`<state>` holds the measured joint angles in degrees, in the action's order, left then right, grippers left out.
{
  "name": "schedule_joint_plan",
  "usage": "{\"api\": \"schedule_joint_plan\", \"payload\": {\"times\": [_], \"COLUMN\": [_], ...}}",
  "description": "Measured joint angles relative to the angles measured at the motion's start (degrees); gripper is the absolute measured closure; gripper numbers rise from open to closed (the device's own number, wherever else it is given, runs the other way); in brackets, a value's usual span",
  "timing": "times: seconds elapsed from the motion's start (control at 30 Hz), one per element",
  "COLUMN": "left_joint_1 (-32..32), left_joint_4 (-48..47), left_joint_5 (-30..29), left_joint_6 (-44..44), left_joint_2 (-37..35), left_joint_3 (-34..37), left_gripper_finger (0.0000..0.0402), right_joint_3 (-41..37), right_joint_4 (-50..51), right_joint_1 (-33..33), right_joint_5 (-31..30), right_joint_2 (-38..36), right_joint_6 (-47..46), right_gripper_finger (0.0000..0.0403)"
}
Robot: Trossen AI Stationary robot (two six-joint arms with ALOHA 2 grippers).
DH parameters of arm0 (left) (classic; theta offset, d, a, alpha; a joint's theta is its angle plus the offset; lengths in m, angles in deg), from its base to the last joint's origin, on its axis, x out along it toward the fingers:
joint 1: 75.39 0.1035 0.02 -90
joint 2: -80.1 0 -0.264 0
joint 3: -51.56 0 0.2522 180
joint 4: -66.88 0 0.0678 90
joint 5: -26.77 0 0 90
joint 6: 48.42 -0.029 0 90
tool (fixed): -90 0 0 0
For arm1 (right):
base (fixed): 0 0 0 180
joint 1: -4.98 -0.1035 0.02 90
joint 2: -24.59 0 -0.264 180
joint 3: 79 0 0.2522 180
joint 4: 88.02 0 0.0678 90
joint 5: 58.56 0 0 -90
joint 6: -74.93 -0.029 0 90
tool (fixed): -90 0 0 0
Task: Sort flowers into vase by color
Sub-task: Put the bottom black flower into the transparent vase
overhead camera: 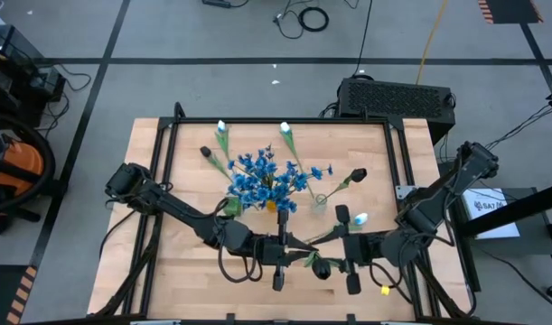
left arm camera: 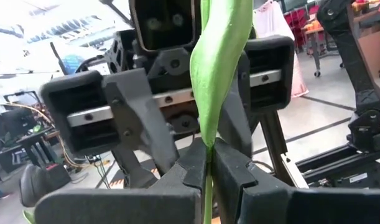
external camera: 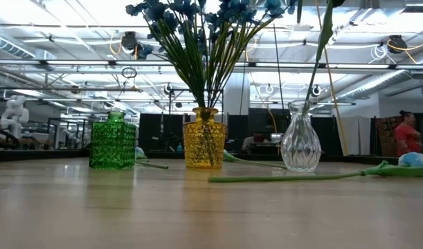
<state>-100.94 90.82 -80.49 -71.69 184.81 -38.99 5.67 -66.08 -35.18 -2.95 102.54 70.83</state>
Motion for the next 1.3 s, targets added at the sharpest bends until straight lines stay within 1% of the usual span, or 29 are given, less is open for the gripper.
{"api": "schedule_joint_plan", "payload": {"times": [0.1,0.17,0.37,0.47,0.63,0.87,1.03,1.1,1.2,1.3], "left_joint_1": [0.03,0.03,0.03,0.03,0.01,0.03,0.05,0.07,-0.08,-0.1], "left_joint_4": [-0.05,0.04,-0.03,-0.29,-0.73,-1.39,-5.06,-6.25,-6.03,-5.54], "left_joint_5": [-0.02,0.02,-0.28,-0.42,-0.42,-0.24,2.68,2.95,2.28,0.24], "left_joint_6": [-0.02,-0.02,0.0,-0.02,-0.04,-0.02,1.55,1.99,1.98,2.75], "left_joint_2": [0.0,0.0,0.0,0.0,0.0,-0.06,-1.02,-1.5,-1.57,-1.55], "left_joint_3": [0.0,0.0,0.0,0.0,0.0,-0.01,-0.02,-0.02,-0.01,0.02], "left_gripper_finger": [0.0382,0.0382,0.0382,0.0375,0.0353,0.0347,0.0334,0.0319,0.0283,0.0248], "right_joint_3": [0.0,0.0,0.0,0.0,0.0,0.0,0.0,0.0,0.02,0.02], "right_joint_4": [-0.27,-0.28,-0.32,-0.3,-0.32,-0.27,-0.47,-0.46,-0.84,-0.75], "right_joint_1": [0.42,0.37,0.29,0.29,0.29,0.29,-0.13,-0.11,-0.06,-0.08], "right_joint_5": [0.19,0.17,-0.02,-0.18,-0.13,0.01,0.6,0.37,0.3,0.32], "right_joint_2": [0.05,0.03,-0.02,-0.06,-0.18,-0.5,-0.52,-0.52,-0.69,-0.69], "right_joint_6": [0.24,0.26,0.28,0.24,0.2,-0.36,-0.24,-0.13,-0.24,-0.22], "right_gripper_finger": [0.0263,0.0276,0.0339,0.036,0.0357,0.0353,0.0356,0.0356,0.0356,0.0366]}}
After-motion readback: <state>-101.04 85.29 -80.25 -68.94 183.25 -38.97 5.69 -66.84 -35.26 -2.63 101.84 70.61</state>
